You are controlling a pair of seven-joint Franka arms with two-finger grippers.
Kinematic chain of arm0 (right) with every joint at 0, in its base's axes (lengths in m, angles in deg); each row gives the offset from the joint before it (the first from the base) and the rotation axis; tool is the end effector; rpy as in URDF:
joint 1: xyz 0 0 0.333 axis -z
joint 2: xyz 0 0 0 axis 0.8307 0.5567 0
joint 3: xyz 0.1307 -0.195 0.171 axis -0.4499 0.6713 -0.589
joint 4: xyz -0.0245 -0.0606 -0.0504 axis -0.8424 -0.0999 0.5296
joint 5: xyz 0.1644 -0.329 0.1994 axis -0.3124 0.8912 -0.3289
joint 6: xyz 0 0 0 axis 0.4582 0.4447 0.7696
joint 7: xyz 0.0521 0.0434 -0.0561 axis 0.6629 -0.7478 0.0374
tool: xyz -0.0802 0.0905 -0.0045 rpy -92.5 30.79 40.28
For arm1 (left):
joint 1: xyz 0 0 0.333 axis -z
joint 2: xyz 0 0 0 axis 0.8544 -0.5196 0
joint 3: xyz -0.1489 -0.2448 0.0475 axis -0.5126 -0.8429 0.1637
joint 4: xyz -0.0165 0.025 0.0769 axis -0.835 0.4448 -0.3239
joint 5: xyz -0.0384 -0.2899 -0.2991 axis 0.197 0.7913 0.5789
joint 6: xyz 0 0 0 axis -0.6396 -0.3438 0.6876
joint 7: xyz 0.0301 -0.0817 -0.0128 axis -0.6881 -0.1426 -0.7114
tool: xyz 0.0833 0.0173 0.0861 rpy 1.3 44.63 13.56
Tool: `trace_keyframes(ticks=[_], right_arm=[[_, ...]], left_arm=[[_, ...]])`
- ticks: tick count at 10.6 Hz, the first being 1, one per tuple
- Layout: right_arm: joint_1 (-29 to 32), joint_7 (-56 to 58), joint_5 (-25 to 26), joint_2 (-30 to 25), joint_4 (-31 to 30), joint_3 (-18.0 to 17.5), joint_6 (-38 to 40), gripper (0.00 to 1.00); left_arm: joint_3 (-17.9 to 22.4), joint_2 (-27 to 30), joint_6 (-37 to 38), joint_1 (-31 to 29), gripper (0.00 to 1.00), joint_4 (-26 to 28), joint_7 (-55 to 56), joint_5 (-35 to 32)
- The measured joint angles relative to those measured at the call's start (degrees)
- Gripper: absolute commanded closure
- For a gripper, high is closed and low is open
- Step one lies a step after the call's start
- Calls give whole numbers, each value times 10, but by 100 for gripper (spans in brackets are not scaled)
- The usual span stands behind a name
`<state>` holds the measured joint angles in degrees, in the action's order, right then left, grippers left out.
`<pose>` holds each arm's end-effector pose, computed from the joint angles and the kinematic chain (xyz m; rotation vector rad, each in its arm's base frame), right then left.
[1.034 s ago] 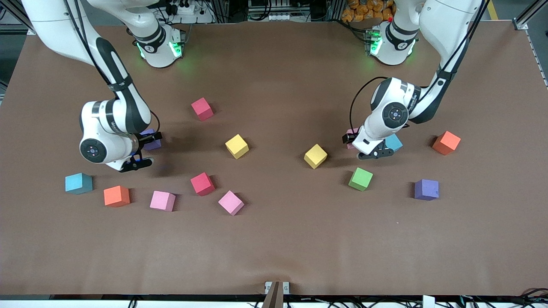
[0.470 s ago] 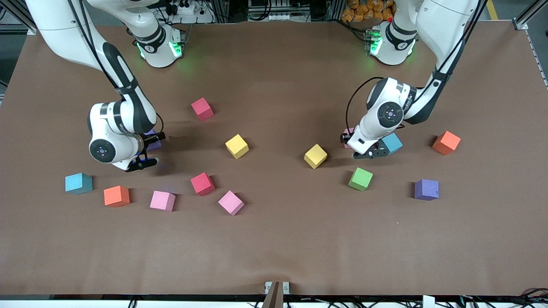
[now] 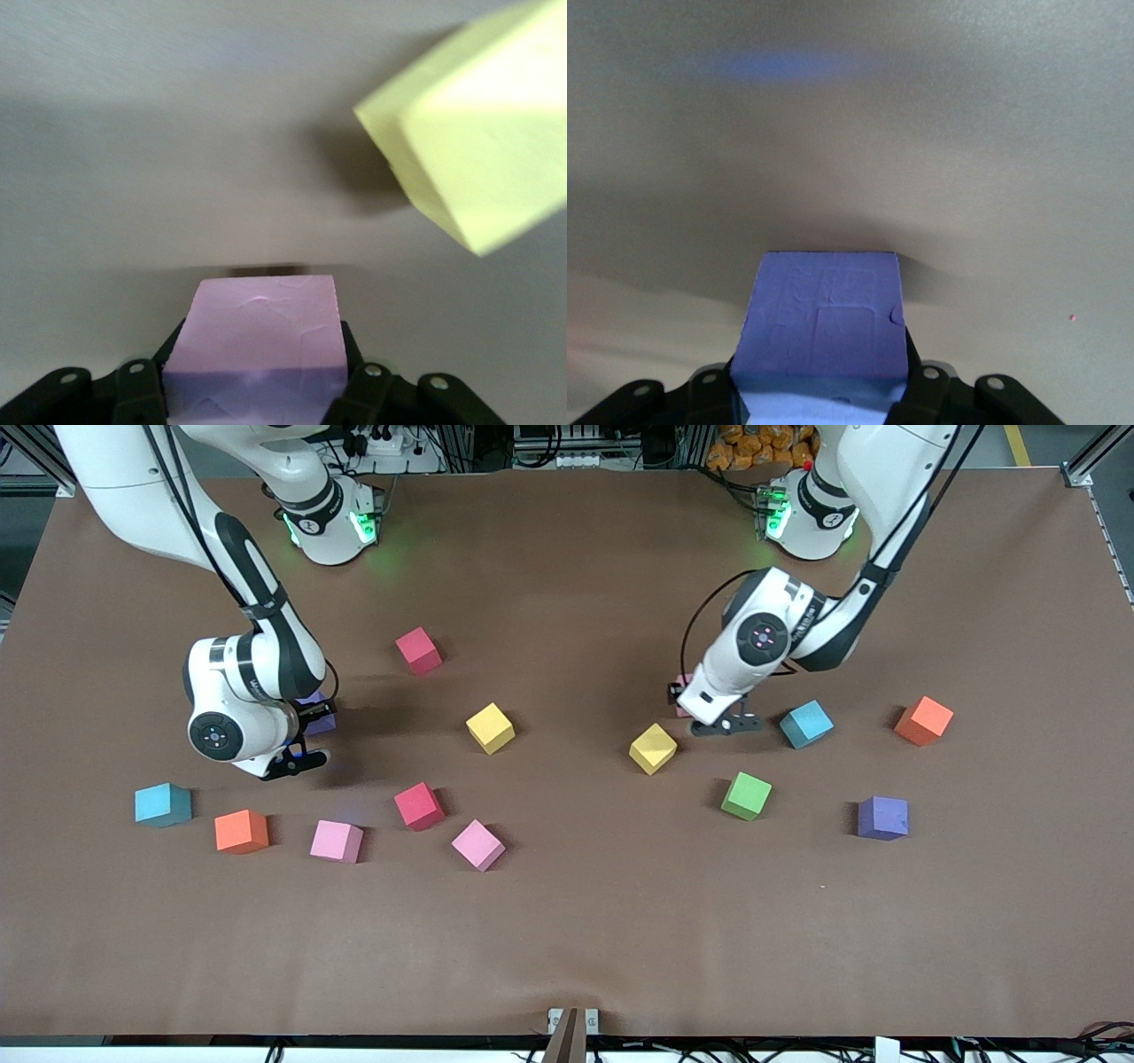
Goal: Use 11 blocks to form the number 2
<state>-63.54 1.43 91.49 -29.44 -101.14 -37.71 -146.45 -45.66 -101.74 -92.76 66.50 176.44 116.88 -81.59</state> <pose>0.5095 0.0313 0.1175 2.9842 0.4274 -0.7544 0.4339 -0.3144 0.1494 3.0653 0.0982 -0.2762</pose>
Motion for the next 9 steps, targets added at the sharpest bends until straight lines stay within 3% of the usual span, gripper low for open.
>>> trace_keyframes(ticks=[4,9], right_arm=[[0,0,17,-15,5,1,-1,49],[-17,0,17,-130,15,0,15,48]], left_arm=[[-64,1,0,12,71,-11,2,0],[-69,-15,0,147,71,-50,106,0]])
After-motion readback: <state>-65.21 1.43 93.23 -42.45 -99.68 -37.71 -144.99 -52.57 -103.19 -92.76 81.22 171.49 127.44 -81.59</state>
